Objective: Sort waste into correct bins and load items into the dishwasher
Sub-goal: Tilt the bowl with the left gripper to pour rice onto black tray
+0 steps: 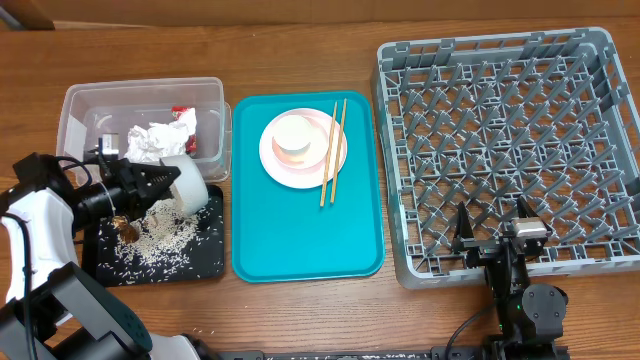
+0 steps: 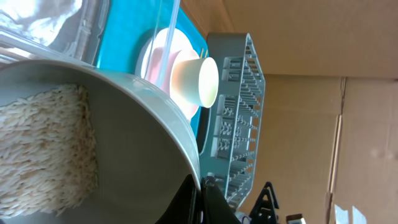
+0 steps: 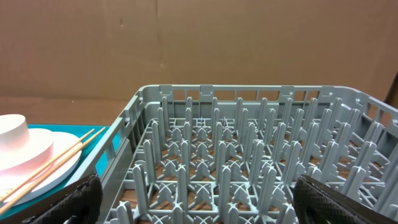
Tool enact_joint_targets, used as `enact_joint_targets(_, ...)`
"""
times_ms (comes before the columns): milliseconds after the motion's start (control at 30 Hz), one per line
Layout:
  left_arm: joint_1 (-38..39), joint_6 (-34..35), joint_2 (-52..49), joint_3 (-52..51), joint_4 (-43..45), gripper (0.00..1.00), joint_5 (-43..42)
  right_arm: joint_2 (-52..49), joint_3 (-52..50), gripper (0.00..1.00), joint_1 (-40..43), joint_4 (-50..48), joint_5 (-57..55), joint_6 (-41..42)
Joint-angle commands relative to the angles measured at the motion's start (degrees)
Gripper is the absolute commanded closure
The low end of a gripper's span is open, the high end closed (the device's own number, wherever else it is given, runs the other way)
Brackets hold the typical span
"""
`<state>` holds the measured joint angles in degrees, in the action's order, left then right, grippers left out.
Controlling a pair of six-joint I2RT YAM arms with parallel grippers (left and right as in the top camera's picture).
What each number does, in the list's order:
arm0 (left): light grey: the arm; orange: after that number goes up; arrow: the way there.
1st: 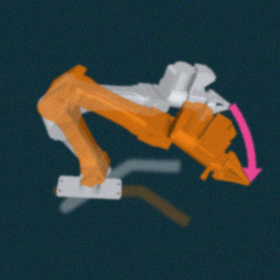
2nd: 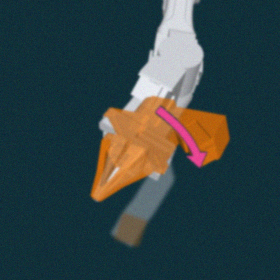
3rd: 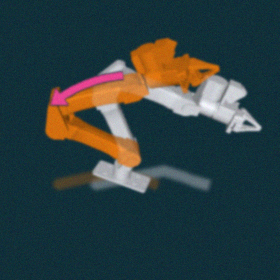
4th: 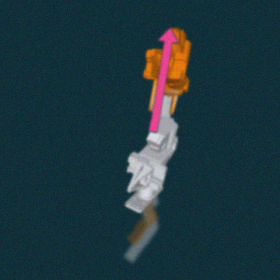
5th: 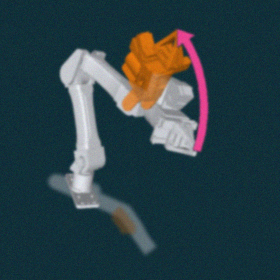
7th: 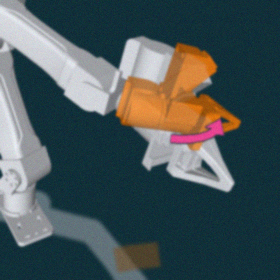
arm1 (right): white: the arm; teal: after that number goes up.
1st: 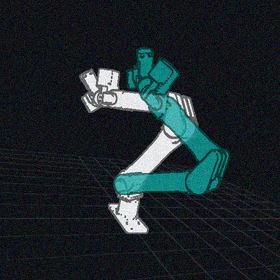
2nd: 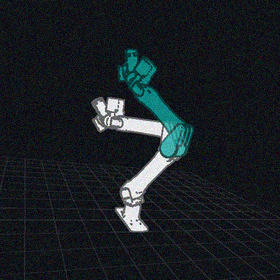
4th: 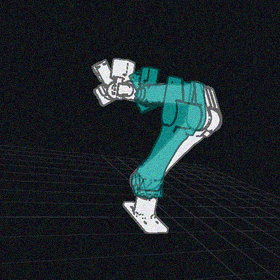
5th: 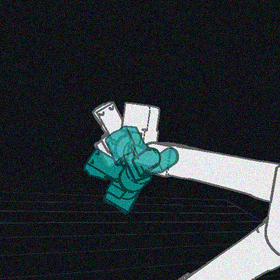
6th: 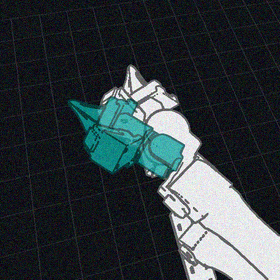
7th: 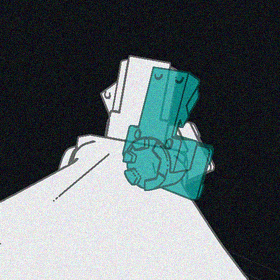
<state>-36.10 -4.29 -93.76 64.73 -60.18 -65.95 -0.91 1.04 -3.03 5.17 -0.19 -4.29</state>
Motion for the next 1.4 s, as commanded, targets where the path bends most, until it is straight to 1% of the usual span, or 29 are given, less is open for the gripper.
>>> enact_joint_targets(0, -0.31, -3.45, 1.73, -0.09, -0.02, 0.96, -1.05, 0.24, -0.59, 0.0, 0.22, -0.35, 0.33, -0.04)
enact_joint_targets(133, -0.31, -3.56, 1.73, -0.09, -2.08, 0.96, -1.05, 0.24, -0.59, 0.0, 0.22, -0.35, 0.33, -0.04)
enact_joint_targets(233, -0.35, -6.97, 1.73, -0.09, -4.96, 0.96, -1.7, 0.24, -0.59, 0.0, 0.22, -0.35, 0.33, -0.04)
enact_joint_targets(367, -1.6, -8.13, 1.73, -0.09, -6.99, 0.96, -2.75, 0.24, -0.59, 0.0, 0.22, -0.35, 0.33, -0.04)
enact_joint_targets(433, -2.43, -11.5, 1.73, -0.09, -9.27, 0.96, -5.97, 0.24, -0.59, 0.0, 0.22, -0.35, 0.33, -0.04)
enact_joint_targets(533, -3.91, -19.23, 1.73, -0.09, -14.51, 0.96, -11.63, 0.24, -0.59, 0.0, 0.22, -0.35, 0.33, -0.04)
enact_joint_targets(600, -5.84, -21.86, 1.73, -0.09, -16.9, 0.96, -13.44, 0.24, -0.59, 0.0, 0.22, -0.35, 0.33, -0.04)
enact_joint_targets(833, -12.63, -26.86, 1.73, -0.09, -21.09, 0.96, -12.68, 0.24, -0.59, 0.0, 0.2, -0.35, 0.33, -0.04)
enact_joint_targets(867, -13.18, -27.36, 1.73, -0.09, -22.01, 0.96, -12.66, 0.24, -0.59, 0.0, 0.22, -0.35, 0.33, -0.04)
enact_joint_targets(933, -13.49, -30.29, 1.73, -0.09, -25.75, 0.96, -12.98, 0.24, -0.59, 0.0, 0.22, -0.35, 0.33, -0.04)
enact_joint_targets(1000, -13.49, -33.16, 1.73, -0.09, -27.36, 0.96, -13.2, 0.24, -0.59, 0.0, 0.22, -0.35, 0.33, -0.04)
enact_joint_targets(1033, -13.49, -33.46, 1.73, -0.09, -26.21, 0.96, -13.03, 0.24, -0.59, 0.0, 0.22, -0.35, 0.33, -0.04)
enact_joint_targets(1100, -13.31, -32.68, 1.7, -0.09, -28.89, 0.96, -13.0, 0.24, -0.59, 0.0, 0.22, -0.35, 0.33, -0.04)
enact_joint_targets(1167, -12.9, -34.8, 1.7, -0.09, -32.72, 0.96, -13.29, 0.24, -0.59, 0.0, 0.22, -0.35, 0.33, -0.04)
enact_joint_targets(1233, -12.85, -36.68, 1.7, -0.09, -32.22, 0.96, -13.4, 0.24, -0.59, 0.0, 0.22, -0.35, 0.33, -0.04)
enact_joint_targets(1300, -12.85, -35.93, 1.62, -0.09, -30.56, 0.96, -12.7, 0.24, -0.59, 0.0, 0.22, -0.35, 0.33, -0.04)
enact_joint_targets(1367, -12.66, -34.97, 1.62, -0.09, -32.94, 0.96, -12.61, 0.24, -0.59, 0.0, 0.22, -0.35, 0.33, -0.04)
